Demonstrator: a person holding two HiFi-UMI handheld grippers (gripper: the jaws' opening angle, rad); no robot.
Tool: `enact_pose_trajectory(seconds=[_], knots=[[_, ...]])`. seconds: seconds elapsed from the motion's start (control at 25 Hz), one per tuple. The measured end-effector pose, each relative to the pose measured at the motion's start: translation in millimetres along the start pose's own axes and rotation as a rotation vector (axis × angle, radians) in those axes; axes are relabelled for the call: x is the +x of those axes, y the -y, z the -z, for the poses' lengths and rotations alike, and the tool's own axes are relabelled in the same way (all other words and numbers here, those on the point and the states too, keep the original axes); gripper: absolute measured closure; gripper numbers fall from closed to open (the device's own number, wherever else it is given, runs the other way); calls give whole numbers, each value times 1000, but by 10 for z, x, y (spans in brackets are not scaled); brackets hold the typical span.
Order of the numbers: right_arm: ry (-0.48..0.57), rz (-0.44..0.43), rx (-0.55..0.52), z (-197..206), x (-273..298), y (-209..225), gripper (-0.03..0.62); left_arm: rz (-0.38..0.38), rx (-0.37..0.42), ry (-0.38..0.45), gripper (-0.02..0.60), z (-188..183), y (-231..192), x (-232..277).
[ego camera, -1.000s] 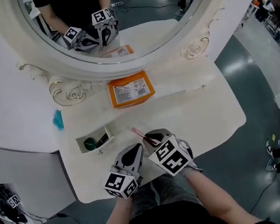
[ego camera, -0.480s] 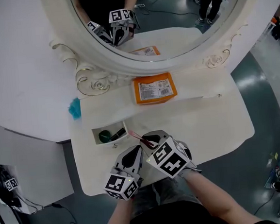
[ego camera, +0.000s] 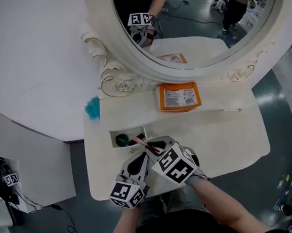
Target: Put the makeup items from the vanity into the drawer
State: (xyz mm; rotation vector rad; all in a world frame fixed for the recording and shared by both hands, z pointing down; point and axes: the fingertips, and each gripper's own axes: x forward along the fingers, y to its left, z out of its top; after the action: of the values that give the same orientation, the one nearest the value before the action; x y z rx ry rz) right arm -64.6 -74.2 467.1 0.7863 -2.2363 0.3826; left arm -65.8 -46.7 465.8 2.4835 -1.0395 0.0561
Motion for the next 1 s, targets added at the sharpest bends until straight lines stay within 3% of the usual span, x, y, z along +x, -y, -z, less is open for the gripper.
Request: enact_pose_trajectory(seconds=[1.0], knots=[[-46, -56, -71, -362, 508, -137, 539, -70, -28, 7, 567, -74, -565, -227]])
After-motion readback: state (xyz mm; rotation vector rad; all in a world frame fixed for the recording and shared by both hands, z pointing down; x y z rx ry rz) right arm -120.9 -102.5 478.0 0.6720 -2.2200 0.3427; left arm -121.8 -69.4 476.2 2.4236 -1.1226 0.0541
